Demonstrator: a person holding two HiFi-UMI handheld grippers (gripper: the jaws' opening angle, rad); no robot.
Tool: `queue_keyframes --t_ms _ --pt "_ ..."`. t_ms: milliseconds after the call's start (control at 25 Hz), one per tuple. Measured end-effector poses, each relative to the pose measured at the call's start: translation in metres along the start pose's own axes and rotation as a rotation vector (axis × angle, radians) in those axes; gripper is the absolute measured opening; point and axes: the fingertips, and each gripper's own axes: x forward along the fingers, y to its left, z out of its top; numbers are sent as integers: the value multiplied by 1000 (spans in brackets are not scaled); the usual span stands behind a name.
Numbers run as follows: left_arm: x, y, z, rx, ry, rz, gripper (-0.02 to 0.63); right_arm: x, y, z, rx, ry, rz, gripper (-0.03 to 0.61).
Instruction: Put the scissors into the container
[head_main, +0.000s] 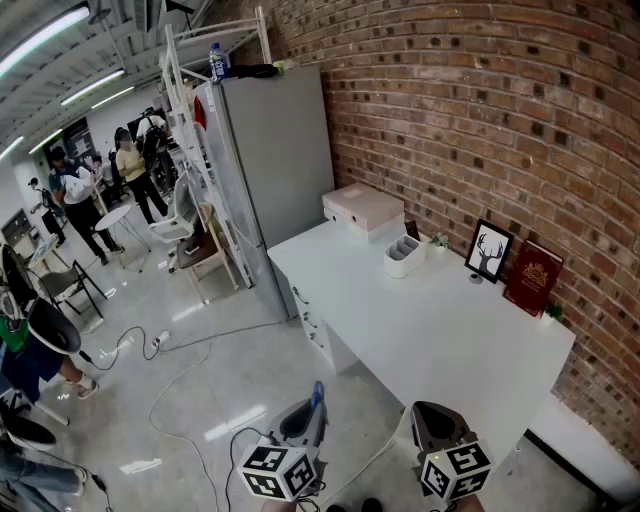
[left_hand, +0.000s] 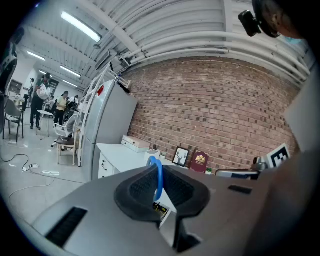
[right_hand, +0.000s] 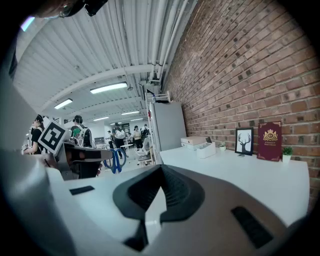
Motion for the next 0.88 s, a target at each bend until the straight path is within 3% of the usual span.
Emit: queue_keyframes --t_ms 880 --pt "14 -2 4 31 -37 56 31 22 -25 -3 15 6 4 2"
